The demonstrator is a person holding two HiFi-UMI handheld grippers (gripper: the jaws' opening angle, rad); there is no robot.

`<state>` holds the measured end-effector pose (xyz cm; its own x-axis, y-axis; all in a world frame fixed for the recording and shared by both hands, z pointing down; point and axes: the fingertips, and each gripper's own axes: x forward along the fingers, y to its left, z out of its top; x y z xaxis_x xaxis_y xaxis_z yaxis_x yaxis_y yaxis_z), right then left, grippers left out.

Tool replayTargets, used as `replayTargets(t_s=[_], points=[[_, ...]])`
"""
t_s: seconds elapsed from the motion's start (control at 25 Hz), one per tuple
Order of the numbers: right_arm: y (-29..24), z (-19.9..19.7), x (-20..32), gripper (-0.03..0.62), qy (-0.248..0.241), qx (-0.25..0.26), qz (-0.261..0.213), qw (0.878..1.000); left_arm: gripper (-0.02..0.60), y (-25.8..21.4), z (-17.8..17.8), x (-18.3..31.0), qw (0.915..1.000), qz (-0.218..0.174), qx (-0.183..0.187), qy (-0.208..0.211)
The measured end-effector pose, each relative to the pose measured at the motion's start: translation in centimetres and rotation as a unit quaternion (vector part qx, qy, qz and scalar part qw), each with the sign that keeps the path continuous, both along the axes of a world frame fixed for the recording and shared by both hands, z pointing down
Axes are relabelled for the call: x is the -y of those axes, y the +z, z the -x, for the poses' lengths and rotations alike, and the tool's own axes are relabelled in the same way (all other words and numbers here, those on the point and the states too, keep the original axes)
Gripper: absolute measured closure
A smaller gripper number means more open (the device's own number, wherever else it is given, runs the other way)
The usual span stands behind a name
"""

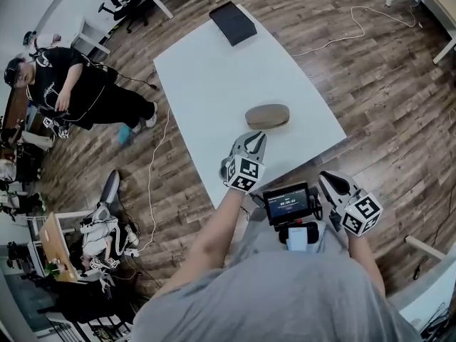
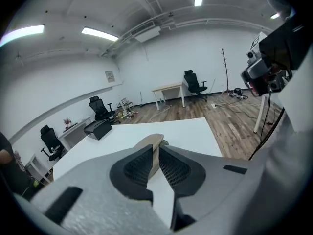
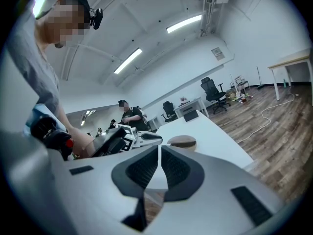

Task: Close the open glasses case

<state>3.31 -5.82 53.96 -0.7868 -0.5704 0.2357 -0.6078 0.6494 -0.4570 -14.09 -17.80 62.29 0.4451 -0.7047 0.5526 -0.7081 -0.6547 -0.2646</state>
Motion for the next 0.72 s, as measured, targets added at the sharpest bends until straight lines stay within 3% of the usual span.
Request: replayTargets(t_s=[0.24, 0.44, 0.56, 0.72], points=[[0.1, -0.4, 0.1, 0.56, 0.002, 0.001, 0.004, 1.0, 0.557, 2.0, -0.7, 1.0, 0.9978, 0.007, 0.065, 0.012], [0.4, -0.9, 0.2, 0.56, 0.006, 0.0, 0.008, 1.0, 0.456, 3.7, -1.4, 1.5, 0.9923, 0.015, 0.119, 0.029], [0.6, -1.2, 0.4, 0.56, 0.011, 0.0, 0.01, 1.0, 0.456, 4.1, -1.3, 2.2, 0.9814, -0.007, 0.185, 0.051], [0.7, -1.9, 0.5, 0.56, 0.017, -0.003, 0.011, 1.0, 0.456, 4.5, -1.4, 3.1, 0.96, -0.042, 0.265, 0.078]])
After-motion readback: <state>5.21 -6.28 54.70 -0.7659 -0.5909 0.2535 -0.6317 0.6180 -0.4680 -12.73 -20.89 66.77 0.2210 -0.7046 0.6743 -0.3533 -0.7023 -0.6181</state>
